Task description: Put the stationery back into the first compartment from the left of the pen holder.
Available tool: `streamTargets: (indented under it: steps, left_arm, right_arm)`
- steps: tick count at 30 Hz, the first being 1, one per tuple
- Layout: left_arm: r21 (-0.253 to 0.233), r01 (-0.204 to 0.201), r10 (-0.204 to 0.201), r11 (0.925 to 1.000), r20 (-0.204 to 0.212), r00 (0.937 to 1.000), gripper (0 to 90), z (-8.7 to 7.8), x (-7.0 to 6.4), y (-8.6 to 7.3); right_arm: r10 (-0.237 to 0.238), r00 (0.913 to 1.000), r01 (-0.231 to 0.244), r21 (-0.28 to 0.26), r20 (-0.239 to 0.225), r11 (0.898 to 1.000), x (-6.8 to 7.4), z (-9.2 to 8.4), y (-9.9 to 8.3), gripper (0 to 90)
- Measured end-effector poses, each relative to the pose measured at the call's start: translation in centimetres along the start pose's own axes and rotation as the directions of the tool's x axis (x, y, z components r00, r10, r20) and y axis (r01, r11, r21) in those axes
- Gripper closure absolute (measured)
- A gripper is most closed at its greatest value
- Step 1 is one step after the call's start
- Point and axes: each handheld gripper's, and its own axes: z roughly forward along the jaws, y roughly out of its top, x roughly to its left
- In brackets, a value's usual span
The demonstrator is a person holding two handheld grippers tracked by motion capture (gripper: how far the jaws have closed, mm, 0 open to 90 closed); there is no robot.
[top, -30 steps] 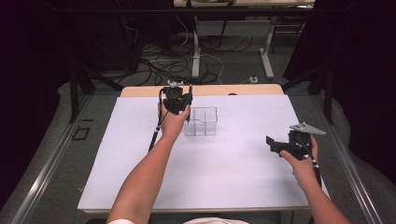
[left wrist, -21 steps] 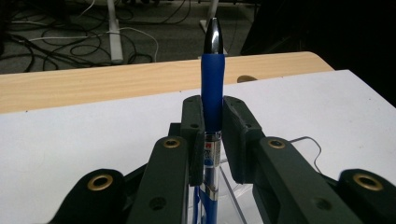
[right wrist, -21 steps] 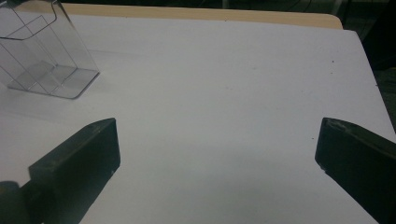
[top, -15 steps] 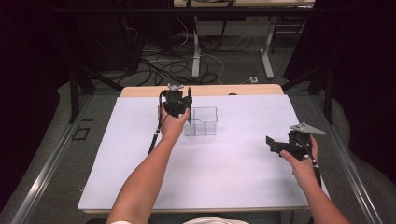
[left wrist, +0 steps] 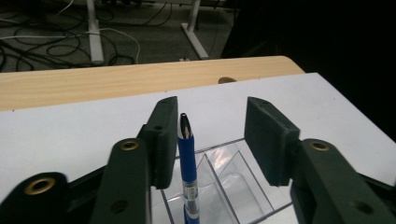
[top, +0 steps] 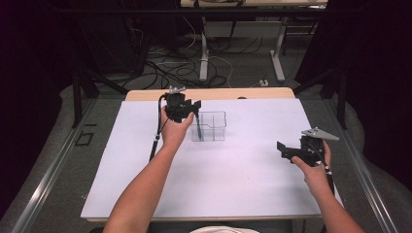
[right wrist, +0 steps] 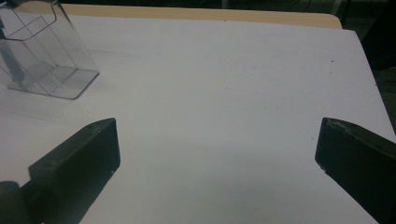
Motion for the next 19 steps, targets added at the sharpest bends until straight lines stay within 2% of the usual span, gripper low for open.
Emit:
streamTargets:
  steps: [3,6,10,11,13,16,19]
  left_arm:
    - [-0.025,-0.012,0.013,0.9996,0.019,0.9997,47.0,-0.9,0.1,-0.1]
    - [-0.021,-0.024,0.025,0.9995,0.037,0.999,39.3,-1.6,0.5,-0.3]
    - [-0.007,-0.083,0.083,0.9965,0.013,0.9965,30.1,-2.4,0.9,-0.7]
    - [0.011,-0.096,0.096,0.9953,0.005,0.9953,27.7,-2.6,1.1,-0.8]
    - [0.008,-0.118,0.118,0.993,-0.002,0.993,24.7,-3.1,1.4,-1.0]
    - [0.014,-0.162,0.162,0.9867,-0.004,0.9868,22.2,-3.8,1.8,-1.5]
    - [0.034,-0.158,0.158,0.9869,0.008,0.9874,20.7,-4.6,2.3,-2.1]
  right_arm:
    - [0.0,1.0,0.0,0.0,0.0,1.0,0.0,0.0,0.0,0.0]
    - [-0.004,1.0,0.004,0.003,-0.002,1.0,-0.1,-0.1,0.0,0.0]
    - [-0.012,0.9999,0.012,-0.002,0.002,1.0,-0.1,0.0,0.0,0.0]
    - [-0.003,1.0,0.003,-0.001,0.001,1.0,0.0,0.0,0.0,0.0]
    - [-0.001,1.0,0.001,0.001,0.002,1.0,0.0,0.0,0.0,0.0]
    - [-0.012,0.9999,0.012,0.008,-0.008,1.0,-0.2,-0.1,0.0,0.0]
    - [-0.002,1.0,0.002,0.01,-0.003,1.0,-0.2,-0.1,0.0,0.0]
